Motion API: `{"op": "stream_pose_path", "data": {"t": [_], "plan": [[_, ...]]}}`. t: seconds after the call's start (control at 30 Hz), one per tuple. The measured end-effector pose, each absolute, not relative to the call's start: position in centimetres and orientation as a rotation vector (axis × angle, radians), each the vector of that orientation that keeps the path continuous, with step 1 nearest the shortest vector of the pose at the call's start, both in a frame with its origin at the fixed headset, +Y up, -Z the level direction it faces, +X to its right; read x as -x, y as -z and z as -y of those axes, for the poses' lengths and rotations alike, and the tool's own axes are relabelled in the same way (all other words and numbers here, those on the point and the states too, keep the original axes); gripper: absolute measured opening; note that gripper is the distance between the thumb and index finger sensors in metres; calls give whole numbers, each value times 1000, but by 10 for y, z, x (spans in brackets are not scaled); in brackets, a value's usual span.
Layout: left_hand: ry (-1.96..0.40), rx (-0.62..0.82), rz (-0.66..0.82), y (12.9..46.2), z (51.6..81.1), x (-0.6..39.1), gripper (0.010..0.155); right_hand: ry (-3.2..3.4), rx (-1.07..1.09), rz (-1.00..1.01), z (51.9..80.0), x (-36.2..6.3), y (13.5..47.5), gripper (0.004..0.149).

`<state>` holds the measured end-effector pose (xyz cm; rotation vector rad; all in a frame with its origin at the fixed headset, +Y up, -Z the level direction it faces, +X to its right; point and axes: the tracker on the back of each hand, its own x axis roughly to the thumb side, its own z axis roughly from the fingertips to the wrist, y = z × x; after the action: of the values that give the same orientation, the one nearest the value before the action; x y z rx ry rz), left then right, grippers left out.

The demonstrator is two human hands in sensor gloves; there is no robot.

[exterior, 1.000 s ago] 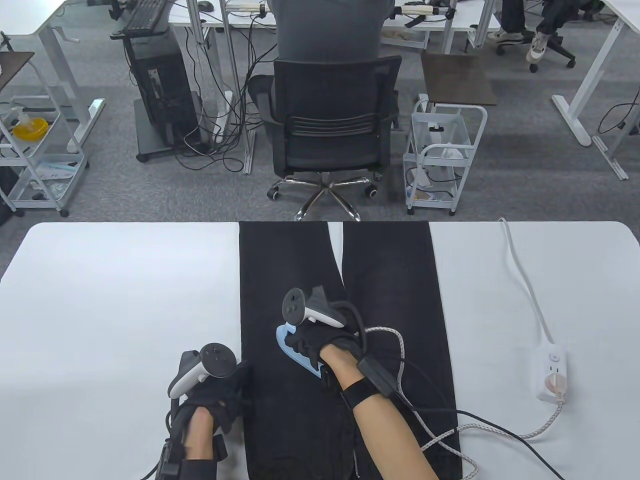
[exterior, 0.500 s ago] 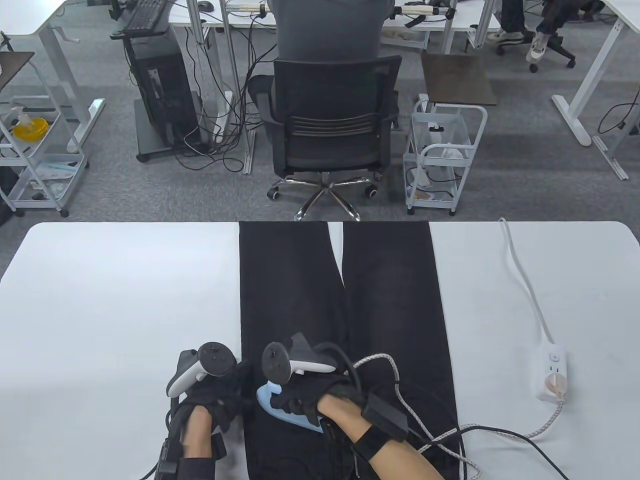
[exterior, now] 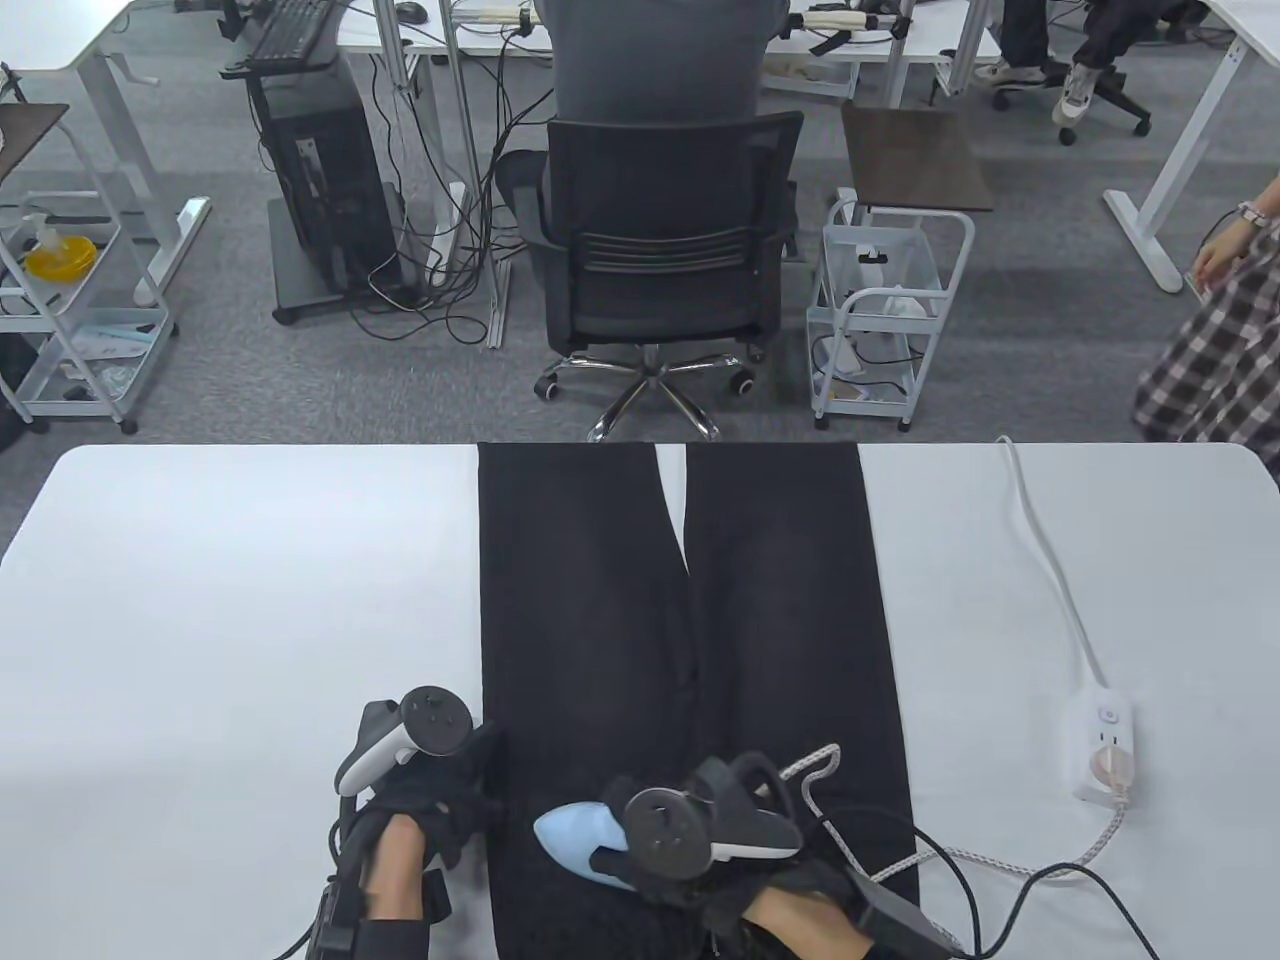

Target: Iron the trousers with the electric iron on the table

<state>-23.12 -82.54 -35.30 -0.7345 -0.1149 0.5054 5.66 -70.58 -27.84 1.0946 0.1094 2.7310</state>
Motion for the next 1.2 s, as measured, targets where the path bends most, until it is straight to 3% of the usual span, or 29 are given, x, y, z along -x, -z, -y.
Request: {"op": "stream_pose_path", "data": {"t": [0.13,0.3,0.43,0.53,0.63,0.7,0.77,0.87,0.93,1.2], "plan": [[-496,722,122,353,824,230,88,-2715,-927,47,685,-128,279,49],[-413,660,162,351,807,219,90,-2718,-763,151,682,-201,280,49],[-423,443,307,349,772,178,96,-2680,-638,194,694,-240,284,49],[-396,428,454,354,760,132,104,-2639,-591,176,706,-252,289,49],[-330,506,557,367,767,85,105,-2620,-568,129,712,-259,291,49],[-271,573,578,378,781,60,110,-2631,-545,127,715,-262,290,49],[-168,754,623,386,805,37,125,-2672,-537,115,720,-265,290,49],[-19,888,656,382,837,14,128,-2707,-541,55,726,-266,292,49],[-45,829,661,379,831,14,128,-2718,-531,37,729,-266,294,49],[45,851,698,338,831,13,129,-2731,-526,8,733,-261,296,50]]}}
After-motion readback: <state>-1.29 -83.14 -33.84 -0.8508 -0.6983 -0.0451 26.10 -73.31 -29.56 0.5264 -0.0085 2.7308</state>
